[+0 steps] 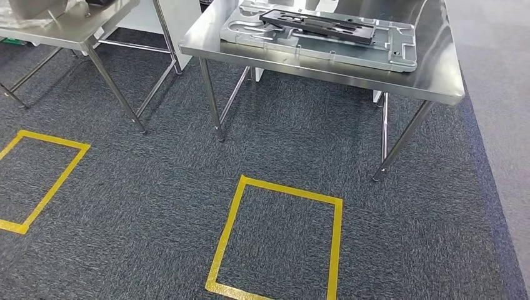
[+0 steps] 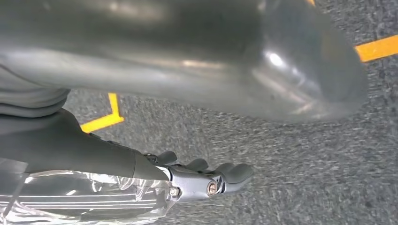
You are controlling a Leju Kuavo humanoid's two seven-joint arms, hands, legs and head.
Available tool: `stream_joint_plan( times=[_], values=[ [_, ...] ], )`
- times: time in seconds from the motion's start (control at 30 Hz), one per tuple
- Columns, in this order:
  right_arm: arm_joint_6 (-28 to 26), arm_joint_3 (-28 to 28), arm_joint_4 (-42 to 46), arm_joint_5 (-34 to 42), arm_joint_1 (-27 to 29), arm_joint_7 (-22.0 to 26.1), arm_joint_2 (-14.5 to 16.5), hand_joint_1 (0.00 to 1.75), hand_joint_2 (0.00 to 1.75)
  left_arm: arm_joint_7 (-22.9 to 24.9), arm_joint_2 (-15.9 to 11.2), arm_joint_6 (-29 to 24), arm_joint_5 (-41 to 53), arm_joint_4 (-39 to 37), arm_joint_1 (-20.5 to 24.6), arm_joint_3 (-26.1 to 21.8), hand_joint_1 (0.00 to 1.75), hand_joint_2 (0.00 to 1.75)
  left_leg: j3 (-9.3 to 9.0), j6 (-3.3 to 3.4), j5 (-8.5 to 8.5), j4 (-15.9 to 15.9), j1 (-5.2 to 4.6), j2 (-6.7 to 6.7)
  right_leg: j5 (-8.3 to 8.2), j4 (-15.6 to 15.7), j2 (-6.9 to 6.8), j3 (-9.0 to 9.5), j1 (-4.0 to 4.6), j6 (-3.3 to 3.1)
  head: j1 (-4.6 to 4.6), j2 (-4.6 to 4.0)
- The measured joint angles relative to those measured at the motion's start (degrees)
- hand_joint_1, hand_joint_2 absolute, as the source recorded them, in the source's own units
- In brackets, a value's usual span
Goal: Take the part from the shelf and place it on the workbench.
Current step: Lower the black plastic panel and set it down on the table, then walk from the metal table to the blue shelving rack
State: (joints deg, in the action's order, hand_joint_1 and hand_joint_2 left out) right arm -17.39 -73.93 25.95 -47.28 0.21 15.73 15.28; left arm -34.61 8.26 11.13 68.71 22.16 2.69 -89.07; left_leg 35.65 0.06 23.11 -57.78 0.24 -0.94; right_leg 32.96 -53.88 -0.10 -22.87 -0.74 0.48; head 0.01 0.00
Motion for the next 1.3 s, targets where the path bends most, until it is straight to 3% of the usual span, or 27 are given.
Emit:
stream_joint_plan(
  times=[0.03,0.1,0.17,0.2,0.23,0.27,0.37,0.43,0.5,0.57,0.63,0.7,0.73,0.77,0.83,0.87,0.9,0.97,1.03,1.07,1.1,1.17,1.23,1.27,1.3],
  values=[
    [0.25,-0.19,-0.21,-0.44,-0.02,0.04,0.0,0.0,0.0,0.04,0.0,-0.1,0.09,0.0,-0.02,0.01,0.0,0.0,0.26,-0.31,0.21,-0.31,0.12,0.09,-0.36,-0.11,-0.17,-0.31,0.0,-0.5,0.0,0.0],
    [0.57,-0.52,-0.56,-1.62,0.02,-0.15,-0.03,0.0,0.0,0.17,0.0,-0.32,0.28,0.0,-0.15,0.01,0.0,0.0,1.56,-0.78,3.24,-3.7,0.34,0.29,-1.06,-0.1,-0.7,-0.78,-0.02,-1.53,-0.23,-0.01],
    [0.63,-0.78,-0.8,-2.96,0.1,-0.6,-0.09,0.0,0.0,0.33,0.0,-0.55,0.52,0.0,-0.27,0.01,0.0,0.0,4.05,-1.09,7.93,-11.14,0.46,0.38,-1.49,-0.42,-1.34,-1.55,0.31,-2.17,-0.49,-0.01],
    [0.62,-0.87,-0.91,-3.46,0.16,-0.88,-0.11,0.0,0.0,0.41,0.0,-0.63,0.66,0.0,-0.31,0.01,0.0,0.0,5.06,-1.17,9.37,-14.59,0.47,0.39,-1.63,-0.72,-1.67,-2.06,0.5,-2.34,-0.5,-0.01],
    [0.6,-0.95,-1.04,-3.82,0.18,-1.13,-0.13,0.0,0.0,0.49,0.01,-0.68,0.77,0.0,-0.37,0.02,0.0,0.0,5.24,-1.18,9.73,-16.38,0.47,0.4,-1.71,-1.11,-2.0,-2.59,0.68,-2.44,-0.5,-0.01],
    [0.57,-1.01,-1.16,-4.05,0.18,-1.37,-0.13,0.0,0.0,0.55,0.01,-0.69,0.84,0.0,-0.44,0.01,0.0,0.0,4.3,-1.08,9.07,-15.95,0.46,0.37,-1.74,-1.51,-2.32,-3.07,0.83,-2.47,-0.5,-0.01],
    [0.54,-1.08,-1.51,-4.33,0.12,-1.78,-0.11,0.0,0.0,0.63,0.01,-0.71,0.88,0.0,-0.4,0.02,0.0,0.0,-2.74,-0.16,5.81,-5.55,0.14,-0.91,-1.61,-2.47,-3.48,-3.85,1.24,-2.3,-0.5,-0.01],
    [0.54,-1.13,-1.67,-4.35,0.05,-1.84,-0.1,0.0,0.0,0.64,0.01,-0.72,0.88,0.0,-0.29,0.02,0.0,0.0,-5.03,0.57,5.35,-1.26,-0.45,-2.09,-1.56,-2.75,-4.32,-4.05,1.44,-1.94,-0.51,-0.01],
    [0.6,-1.24,-1.78,-4.36,-0.12,-1.9,-0.1,0.0,0.0,0.68,0.02,-0.71,0.88,0.0,-0.35,0.02,0.0,0.0,-4.78,1.09,5.07,-0.7,-0.6,-1.68,-1.64,-2.76,-5.14,-4.1,1.55,-1.44,-0.6,0.0],
    [0.7,-1.51,-1.8,-4.45,-0.3,-1.95,-0.1,0.0,0.0,0.79,0.07,-0.68,0.92,0.0,-0.42,0.02,0.0,0.0,-4.62,1.71,4.55,0.03,-0.18,-0.72,-0.68,-3.76,-4.19,-4.48,1.49,-0.77,-0.56,0.0],
    [0.84,-1.89,-1.81,-4.52,-0.3,-2.02,-0.11,0.0,0.0,0.91,0.13,-0.64,0.99,0.0,-0.33,0.02,0.0,0.0,-4.3,2.25,3.91,0.47,0.15,0.17,2.61,-8.63,-1.66,-6.75,1.1,-0.18,-0.35,0.0],
    [0.95,-2.14,-1.84,-4.52,-0.24,-2.07,-0.11,0.0,0.0,0.96,0.15,-0.64,1.04,0.0,-0.27,0.02,0.0,0.0,-3.67,2.38,3.51,0.42,0.18,1.2,6.08,-16.12,-0.34,-10.46,0.64,0.21,-0.22,0.0],
    [0.96,-2.23,-1.85,-4.52,-0.21,-2.08,-0.11,0.0,0.0,0.97,0.16,-0.64,1.04,0.0,-0.31,0.02,0.0,0.0,-3.42,2.31,3.36,0.33,0.2,1.76,6.51,-18.45,-0.19,-11.66,0.42,0.39,-0.22,0.0],
    [0.97,-2.32,-1.86,-4.52,-0.2,-2.09,-0.11,0.0,0.0,0.98,0.19,-0.64,1.05,0.0,-0.37,0.02,0.0,0.0,-3.23,2.19,3.24,0.21,0.22,2.4,5.73,-18.72,-0.11,-11.86,0.23,0.53,-0.22,0.0],
    [0.99,-2.46,-1.87,-4.52,-0.19,-2.09,-0.13,0.0,0.0,0.99,0.23,-0.64,1.05,0.0,-0.4,0.02,0.0,0.0,-3.0,1.9,3.07,-0.14,0.31,3.7,1.56,-12.97,0.66,-9.11,-0.12,0.58,-0.21,0.0],
    [1.01,-2.51,-1.87,-4.52,-0.18,-2.09,-0.14,0.0,0.0,0.99,0.26,-0.64,1.05,0.0,-0.37,0.02,0.0,0.0,-2.83,1.68,2.99,-0.34,0.3,4.31,-0.15,-8.98,1.99,-7.23,-0.26,0.52,-0.21,0.0],
    [1.03,-2.58,-1.87,-4.54,-0.18,-2.09,-0.14,0.0,0.0,1.0,0.28,-0.64,1.06,0.0,-0.31,0.03,0.0,0.0,-2.61,1.38,2.88,-0.55,0.26,4.87,-1.33,-5.86,3.1,-5.9,-0.33,0.39,-0.21,0.0],
    [1.12,-2.72,-1.88,-4.57,-0.23,-2.1,-0.14,0.0,0.0,1.01,0.3,-0.64,1.07,0.0,-0.29,0.04,0.0,0.0,-2.09,0.54,2.49,-0.64,0.23,5.89,-1.82,-3.44,4.23,-5.14,-0.19,0.07,-0.28,0.0],
    [1.2,-2.85,-1.9,-4.59,-0.28,-2.13,-0.1,0.0,0.0,1.06,0.3,-0.63,1.1,0.0,-0.47,0.04,0.0,0.0,-1.67,-0.26,2.12,-0.61,0.38,6.6,-2.38,-3.2,2.91,-5.27,-0.12,-0.62,-0.3,0.0],
    [1.25,-2.91,-1.9,-4.59,-0.27,-2.14,-0.07,0.0,0.0,1.1,0.3,-0.63,1.13,0.0,-0.59,0.04,0.0,0.0,-1.29,-0.53,2.54,-1.2,0.42,6.01,-2.67,-2.96,2.26,-5.29,-0.18,-1.08,-0.37,-0.01],
    [1.31,-2.99,-1.91,-4.59,-0.21,-2.19,-0.04,0.0,0.0,1.16,0.31,-0.63,1.19,0.0,-0.64,0.05,0.0,0.0,-0.48,-0.75,3.71,-2.84,0.44,4.95,-2.95,-2.71,1.47,-5.35,-0.27,-1.51,-0.55,-0.01],
    [1.5,-3.25,-1.91,-4.68,0.01,-2.36,-0.02,0.0,0.0,1.27,0.29,-0.63,1.42,0.0,-0.52,0.06,0.0,0.0,2.27,-1.15,7.8,-9.3,0.46,2.42,-3.2,-2.55,-0.14,-5.66,-0.19,-1.98,-0.95,-0.01],
    [1.69,-3.47,-1.9,-4.85,0.2,-2.51,-0.02,0.0,0.0,1.39,0.27,-0.64,1.66,0.0,-0.43,0.07,0.0,0.0,4.58,-1.55,10.8,-15.71,0.55,1.56,-3.22,-2.74,-1.8,-6.02,-0.02,-2.04,-1.07,0.0],
    [1.74,-3.52,-1.88,-4.93,0.22,-2.56,-0.02,0.0,0.0,1.43,0.27,-0.64,1.71,0.0,-0.52,0.07,0.0,0.0,4.47,-1.64,10.84,-16.48,0.56,1.38,-3.2,-2.87,-2.54,-6.16,0.02,-2.02,-1.07,0.0],
    [1.78,-3.54,-1.87,-5.02,0.2,-2.62,-0.02,0.0,0.0,1.46,0.27,-0.64,1.75,0.0,-0.62,0.07,0.0,0.0,3.14,-1.64,9.84,-14.88,0.57,1.11,-3.17,-3.01,-3.27,-6.23,0.03,-1.96,-1.08,0.0]
  ],
)
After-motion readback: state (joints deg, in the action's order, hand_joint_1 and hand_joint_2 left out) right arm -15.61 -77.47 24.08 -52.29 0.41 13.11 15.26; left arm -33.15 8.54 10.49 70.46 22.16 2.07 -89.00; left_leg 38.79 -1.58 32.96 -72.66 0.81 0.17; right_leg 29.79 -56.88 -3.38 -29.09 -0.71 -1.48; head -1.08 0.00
